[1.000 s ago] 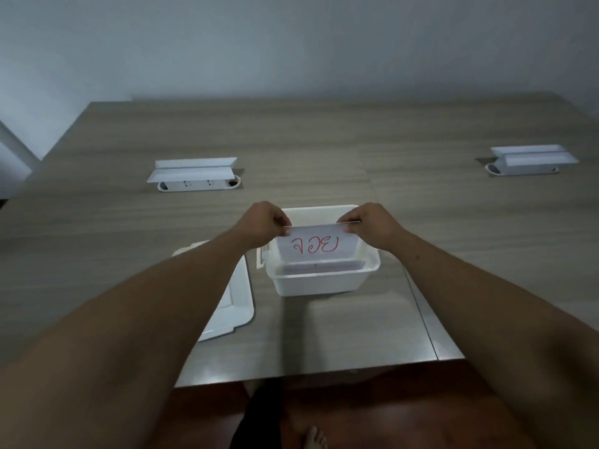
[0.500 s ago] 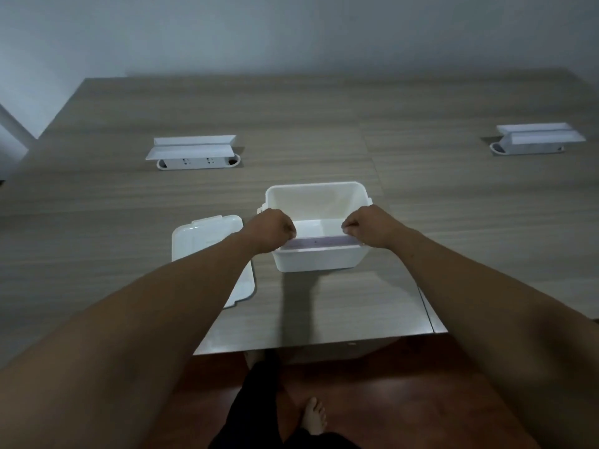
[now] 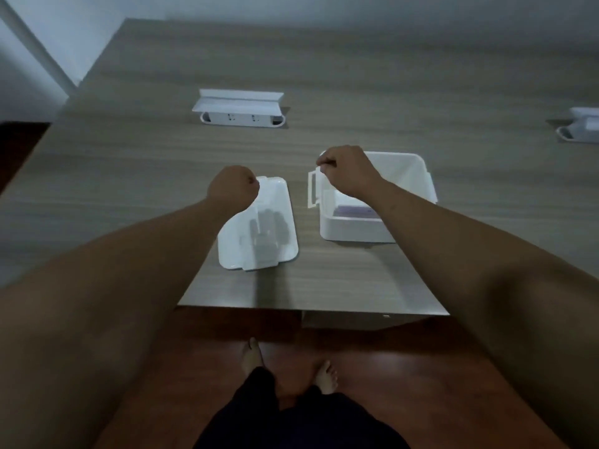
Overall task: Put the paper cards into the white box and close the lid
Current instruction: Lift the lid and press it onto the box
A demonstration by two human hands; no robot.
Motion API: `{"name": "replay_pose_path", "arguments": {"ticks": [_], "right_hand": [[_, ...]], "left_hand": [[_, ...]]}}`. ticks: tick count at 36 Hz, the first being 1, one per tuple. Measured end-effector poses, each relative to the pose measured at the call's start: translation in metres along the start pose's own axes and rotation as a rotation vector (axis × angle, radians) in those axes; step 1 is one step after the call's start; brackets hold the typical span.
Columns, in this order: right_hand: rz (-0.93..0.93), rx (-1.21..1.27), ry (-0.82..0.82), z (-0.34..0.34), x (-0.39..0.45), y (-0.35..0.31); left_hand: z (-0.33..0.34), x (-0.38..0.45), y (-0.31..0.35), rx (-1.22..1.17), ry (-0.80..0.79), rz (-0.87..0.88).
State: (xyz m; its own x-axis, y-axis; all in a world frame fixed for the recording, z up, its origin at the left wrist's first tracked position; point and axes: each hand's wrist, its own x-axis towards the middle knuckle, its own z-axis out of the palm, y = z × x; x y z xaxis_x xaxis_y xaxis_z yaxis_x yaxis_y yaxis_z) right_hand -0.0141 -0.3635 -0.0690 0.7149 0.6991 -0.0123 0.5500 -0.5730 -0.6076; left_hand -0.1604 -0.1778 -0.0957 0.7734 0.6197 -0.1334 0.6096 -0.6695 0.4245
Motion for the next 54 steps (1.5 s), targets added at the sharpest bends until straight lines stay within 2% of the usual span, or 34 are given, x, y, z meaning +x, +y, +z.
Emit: {"name": "replay_pose_path", "arguments": {"ticks": [7,16,20,23,27,31,38,42,47,50,54], "right_hand": [[0.061,0.011,0.006,0.08,0.012,-0.05],[0.402,-0.138,-0.242,0.153,0.008,-0.049],[0.543,-0.229,-0.263,0.173,-0.002,-0.034],[0.605,-0.209,-0.234,0.187,-0.007,-0.023],[0.695,-0.122,-0.187,0.198,-0.002,-0.014],[0.766,-0.026,-0.196,0.195,0.009,-0.033],[0.924,0.293,0.023,0.159,0.059,-0.076],[0.964,0.549,0.233,0.108,0.085,-0.087],[0.939,0.762,0.393,0.037,0.101,-0.076],[0.918,0.87,0.455,-0.001,0.099,-0.059],[0.799,0.955,0.426,-0.046,0.077,-0.05]], "left_hand": [[0.009,-0.009,-0.094,0.003,-0.062,-0.263],[0.043,-0.017,-0.147,-0.07,-0.228,-0.351],[0.058,-0.012,-0.152,-0.103,-0.321,-0.325],[0.064,-0.011,-0.153,-0.055,-0.353,-0.257],[0.067,-0.006,-0.16,-0.037,-0.314,-0.217],[0.056,0.008,-0.173,-0.054,-0.277,-0.192],[0.005,0.051,-0.165,0.02,-0.157,-0.101],[-0.027,0.073,-0.132,0.149,-0.1,0.166],[-0.054,0.08,-0.068,0.2,0.019,0.505],[-0.058,0.077,-0.03,0.212,0.012,0.627],[-0.053,0.069,0.021,0.213,0.1,0.721]]}}
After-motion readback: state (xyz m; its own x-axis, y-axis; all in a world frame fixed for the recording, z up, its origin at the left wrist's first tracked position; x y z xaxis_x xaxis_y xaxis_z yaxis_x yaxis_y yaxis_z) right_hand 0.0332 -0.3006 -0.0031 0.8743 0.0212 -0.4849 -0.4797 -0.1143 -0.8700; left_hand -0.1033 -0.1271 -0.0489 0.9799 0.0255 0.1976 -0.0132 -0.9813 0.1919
